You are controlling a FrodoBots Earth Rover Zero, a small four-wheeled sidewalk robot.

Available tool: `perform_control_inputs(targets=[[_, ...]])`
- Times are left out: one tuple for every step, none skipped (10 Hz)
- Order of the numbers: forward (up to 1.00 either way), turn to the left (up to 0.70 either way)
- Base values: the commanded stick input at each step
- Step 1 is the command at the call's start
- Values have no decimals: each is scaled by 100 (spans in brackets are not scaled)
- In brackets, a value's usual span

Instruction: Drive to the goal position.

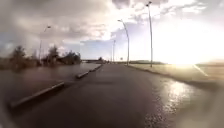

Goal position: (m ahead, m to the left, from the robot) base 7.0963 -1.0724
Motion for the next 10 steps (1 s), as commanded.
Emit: perform_control_inputs(targets=[[70,-14],[70,-14],[70,-14],[70,-14],[70,-14],[70,-14],[70,-14],[70,-14],[70,-14],[70,-14]])
